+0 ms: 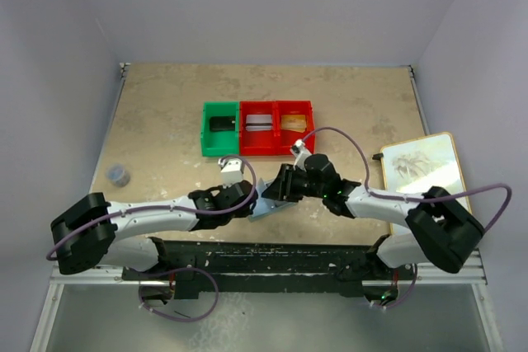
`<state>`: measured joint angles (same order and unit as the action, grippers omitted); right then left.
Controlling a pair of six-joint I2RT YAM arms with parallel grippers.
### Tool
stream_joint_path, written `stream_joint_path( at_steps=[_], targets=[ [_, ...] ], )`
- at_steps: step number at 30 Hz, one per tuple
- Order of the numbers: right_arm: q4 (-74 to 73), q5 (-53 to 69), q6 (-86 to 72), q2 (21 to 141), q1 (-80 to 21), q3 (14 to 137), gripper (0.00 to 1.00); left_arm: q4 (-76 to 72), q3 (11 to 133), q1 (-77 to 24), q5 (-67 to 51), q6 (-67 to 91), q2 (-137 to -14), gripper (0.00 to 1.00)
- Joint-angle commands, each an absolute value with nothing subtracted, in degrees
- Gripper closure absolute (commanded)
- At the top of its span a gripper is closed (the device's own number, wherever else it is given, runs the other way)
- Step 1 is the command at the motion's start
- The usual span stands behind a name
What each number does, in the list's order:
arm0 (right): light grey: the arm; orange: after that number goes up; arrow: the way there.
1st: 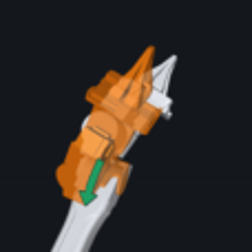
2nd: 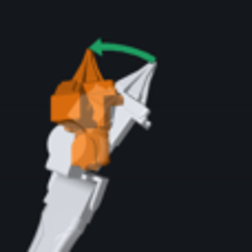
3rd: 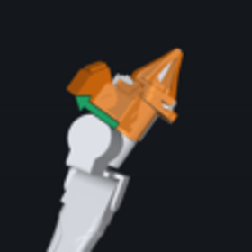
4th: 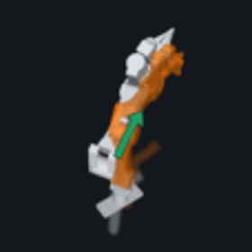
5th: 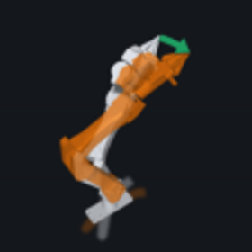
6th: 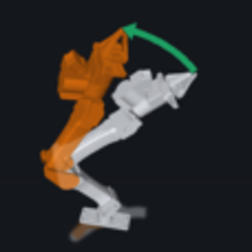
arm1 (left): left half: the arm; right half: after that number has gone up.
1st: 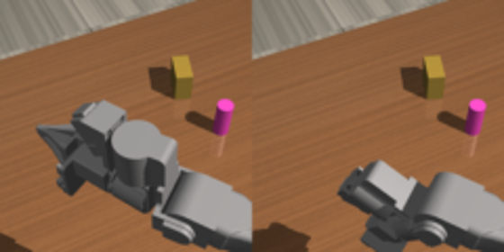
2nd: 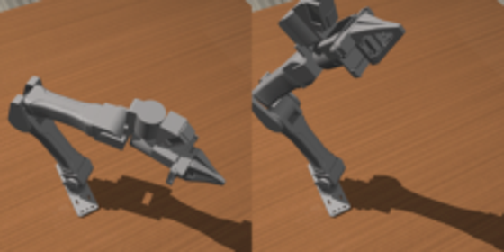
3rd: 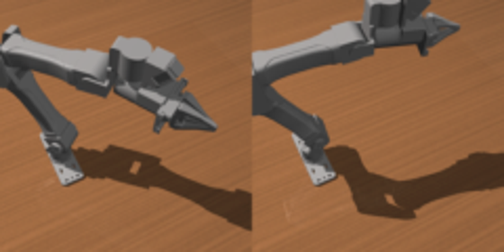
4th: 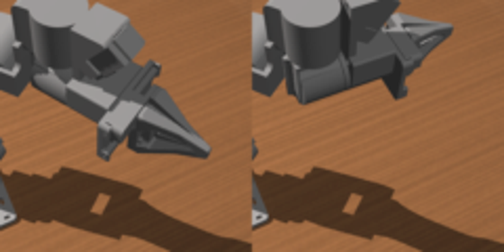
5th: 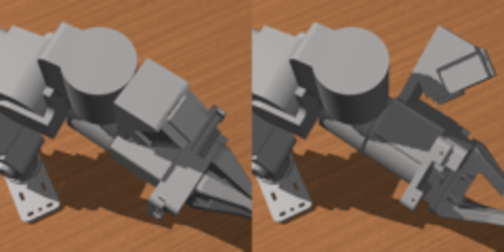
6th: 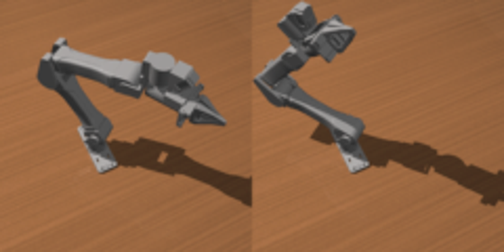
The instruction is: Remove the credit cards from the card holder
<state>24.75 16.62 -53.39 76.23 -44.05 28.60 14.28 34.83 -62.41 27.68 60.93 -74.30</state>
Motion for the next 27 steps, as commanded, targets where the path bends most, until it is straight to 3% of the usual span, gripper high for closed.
stream_joint_path(
  at_steps=[1, 12, 21, 27],
  targets=[
    [30.6, 21.6, -53.6, 81.1, -45.2, 30.4, 0.56, 13.6, 34.4, -62.7, 30.0, 62.2, -72.3, 1.0],
    [29.8, 20.1, -53.0, 84.0, -46.8, 31.9, 0.56, 14.8, 33.4, -62.7, 31.2, 63.0, -71.0, 1.0],
    [16.8, 10.1, -50.3, 81.3, -46.8, 34.3, 0.54, 14.7, 34.2, -62.6, 31.2, 62.8, -71.8, 1.0],
    [20.5, 12.3, -50.6, 82.9, -46.7, 33.8, 0.56, 14.6, 34.3, -62.7, 31.6, 62.6, -70.3, 1.0]
  ],
)
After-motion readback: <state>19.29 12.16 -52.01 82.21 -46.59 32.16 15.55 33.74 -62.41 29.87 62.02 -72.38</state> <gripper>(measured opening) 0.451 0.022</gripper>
